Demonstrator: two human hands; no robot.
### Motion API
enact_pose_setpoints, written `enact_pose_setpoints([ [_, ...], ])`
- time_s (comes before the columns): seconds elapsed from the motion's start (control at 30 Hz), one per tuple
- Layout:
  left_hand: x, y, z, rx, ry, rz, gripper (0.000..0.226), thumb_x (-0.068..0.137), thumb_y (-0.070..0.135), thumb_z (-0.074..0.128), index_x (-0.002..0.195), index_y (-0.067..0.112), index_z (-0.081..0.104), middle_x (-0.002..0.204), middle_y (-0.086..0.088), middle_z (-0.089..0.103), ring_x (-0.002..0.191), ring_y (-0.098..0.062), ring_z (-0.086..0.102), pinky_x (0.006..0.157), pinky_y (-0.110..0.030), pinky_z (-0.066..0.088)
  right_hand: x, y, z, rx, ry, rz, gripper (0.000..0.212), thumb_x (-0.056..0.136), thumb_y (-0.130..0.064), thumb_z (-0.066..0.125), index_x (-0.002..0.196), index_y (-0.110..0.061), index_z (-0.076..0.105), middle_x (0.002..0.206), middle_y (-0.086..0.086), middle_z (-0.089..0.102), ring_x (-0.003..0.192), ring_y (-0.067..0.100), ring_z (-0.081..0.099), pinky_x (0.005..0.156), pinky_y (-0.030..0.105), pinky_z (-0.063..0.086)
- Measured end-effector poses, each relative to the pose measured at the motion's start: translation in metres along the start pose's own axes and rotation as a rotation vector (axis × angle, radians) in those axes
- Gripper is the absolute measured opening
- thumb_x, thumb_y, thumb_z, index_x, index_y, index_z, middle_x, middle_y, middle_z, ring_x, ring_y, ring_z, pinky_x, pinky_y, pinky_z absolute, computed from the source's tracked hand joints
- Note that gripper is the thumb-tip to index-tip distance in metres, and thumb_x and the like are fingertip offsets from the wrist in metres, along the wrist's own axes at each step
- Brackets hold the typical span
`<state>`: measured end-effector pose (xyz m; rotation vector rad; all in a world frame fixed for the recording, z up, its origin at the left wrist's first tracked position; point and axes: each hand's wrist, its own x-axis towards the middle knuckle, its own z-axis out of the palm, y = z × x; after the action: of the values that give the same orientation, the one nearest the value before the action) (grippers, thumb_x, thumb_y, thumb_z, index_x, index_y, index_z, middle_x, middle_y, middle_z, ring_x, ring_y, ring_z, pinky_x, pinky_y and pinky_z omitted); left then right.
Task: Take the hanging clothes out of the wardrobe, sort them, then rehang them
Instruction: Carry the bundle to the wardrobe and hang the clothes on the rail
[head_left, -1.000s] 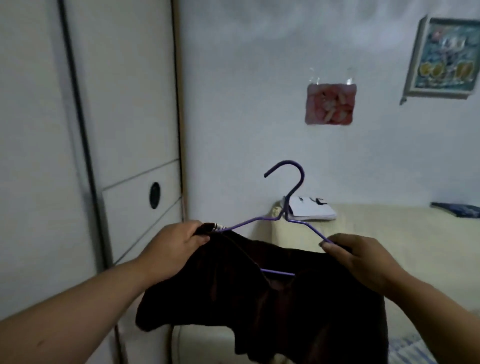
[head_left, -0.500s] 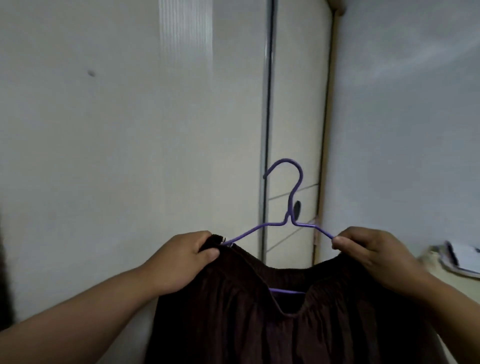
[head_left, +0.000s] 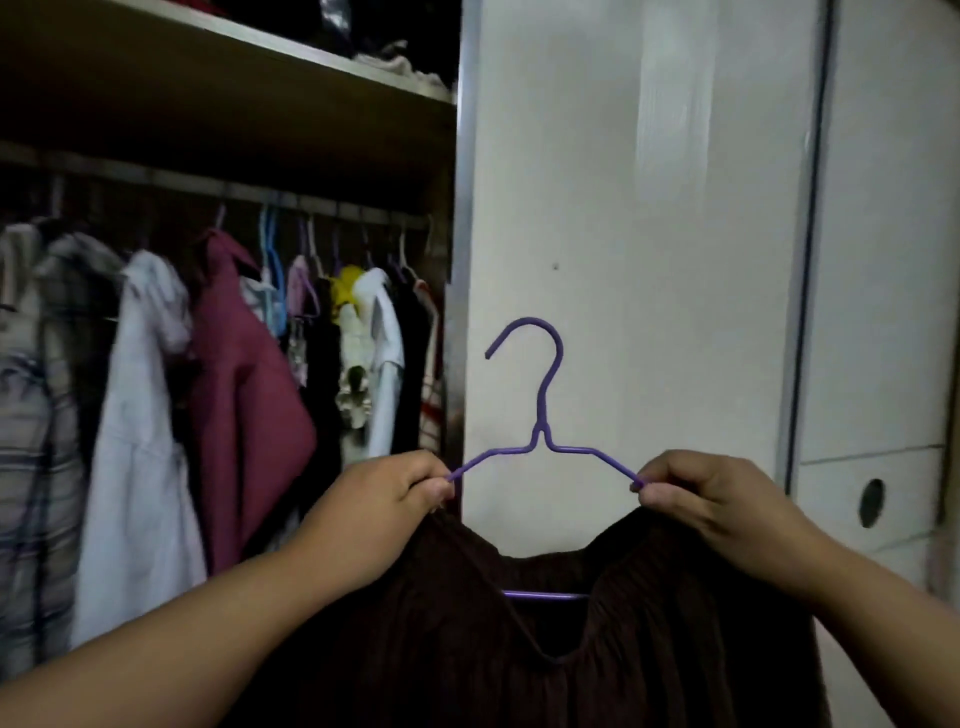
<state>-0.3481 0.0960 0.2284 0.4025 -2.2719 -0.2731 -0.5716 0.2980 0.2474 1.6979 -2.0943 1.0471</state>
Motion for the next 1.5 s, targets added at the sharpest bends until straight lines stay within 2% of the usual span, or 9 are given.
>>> enact_pose_setpoints([
  [0.1,-0.018,-0.032,-0.048,0.066,0.064,-0.033,0.024,0.091,0.023,0.055,0.07,0.035,0.055,0.073,0.037,0.056,0.072,0.011,0.053,0.063,-0.008,0.036,0.018,-0.045,0.021,0.067,-0.063,-0.082,0.019,0.07,-0.054,0.07,0.087,-0.053,0.062,0.079,-0.023,0.064,0.074,-0.002,0.059,0.066,0.01,0.041],
  [0.33,-0.058,-0.103,-0.142,0.147,0.119,-0.094,0.019,0.083,0.039,0.047,0.065,0.037,0.05,0.067,0.024,0.059,0.07,0.008,0.054,0.062,-0.009,0.036,0.052,-0.137,0.071,-0.022,-0.212,-0.188,0.037,0.083,-0.028,0.07,0.096,-0.057,0.051,0.087,-0.047,0.055,0.087,-0.021,0.053,0.076,0.002,0.037],
  [0.53,-0.083,-0.14,-0.217,0.165,0.138,-0.107,0.023,0.078,0.043,0.038,0.075,0.034,0.058,0.077,0.009,0.065,0.077,-0.004,0.056,0.069,-0.01,0.036,0.073,-0.208,0.086,-0.012,-0.275,-0.102,0.056,0.079,-0.023,0.074,0.116,-0.056,0.049,0.113,-0.028,0.061,0.104,-0.008,0.058,0.094,0.018,0.044],
  [0.63,-0.091,-0.153,-0.245,0.192,0.149,-0.112,0.021,0.089,0.039,0.042,0.07,0.036,0.052,0.073,0.013,0.059,0.075,-0.003,0.053,0.065,-0.011,0.034,0.076,-0.238,0.089,0.016,-0.322,-0.113,0.044,0.078,-0.005,0.066,0.09,-0.048,0.068,0.093,-0.01,0.073,0.088,0.008,0.068,0.088,0.035,0.053],
  [0.8,-0.088,-0.172,-0.272,0.18,0.26,-0.146,0.018,0.096,0.018,0.048,0.08,0.023,0.054,0.081,0.002,0.062,0.08,-0.014,0.054,0.065,-0.024,0.032,0.078,-0.3,0.088,0.167,-0.382,-0.178,0.038,0.083,0.005,0.057,0.083,-0.031,0.07,0.086,0.005,0.071,0.078,0.021,0.067,0.075,0.036,0.052],
  [0.97,-0.069,-0.182,-0.288,0.119,0.405,-0.276,0.018,0.096,0.013,0.045,0.093,0.013,0.063,0.096,-0.004,0.065,0.094,-0.022,0.058,0.069,-0.025,0.031,0.091,-0.351,0.093,0.315,-0.2,-0.219,0.024,0.063,-0.016,0.055,0.081,-0.02,0.07,0.078,0.007,0.071,0.067,0.015,0.063,0.068,0.032,0.047],
  [1.23,-0.042,-0.148,-0.323,0.051,0.395,-0.317,0.022,0.096,0.02,0.042,0.104,0.017,0.062,0.091,0.0,0.064,0.093,-0.021,0.06,0.07,-0.029,0.039,0.117,-0.422,0.119,0.137,-0.037,-0.28,0.01,0.076,-0.018,0.063,0.079,-0.014,0.071,0.077,0.007,0.071,0.063,0.013,0.059,0.055,0.024,0.043],
  [1.33,-0.038,-0.151,-0.341,0.231,0.353,-0.287,0.032,0.092,0.02,0.049,0.123,0.018,0.055,0.121,-0.002,0.061,0.116,-0.021,0.054,0.092,-0.028,0.041,0.133,-0.435,0.127,0.142,0.008,-0.266,0.015,0.075,-0.022,0.063,0.082,-0.011,0.071,0.08,0.01,0.07,0.073,0.021,0.064,0.06,0.027,0.047],
  [1.5,-0.055,-0.152,-0.371,1.02,0.369,-0.275,0.065,0.09,0.042,0.049,0.148,0.024,0.026,0.157,0.0,0.02,0.147,-0.021,0.008,0.116,-0.042,0.015,0.166,-0.444,0.146,0.217,0.09,-0.276,0.02,0.074,-0.023,0.061,0.081,-0.006,0.07,0.075,0.012,0.068,0.074,0.026,0.064,0.062,0.033,0.049],
])
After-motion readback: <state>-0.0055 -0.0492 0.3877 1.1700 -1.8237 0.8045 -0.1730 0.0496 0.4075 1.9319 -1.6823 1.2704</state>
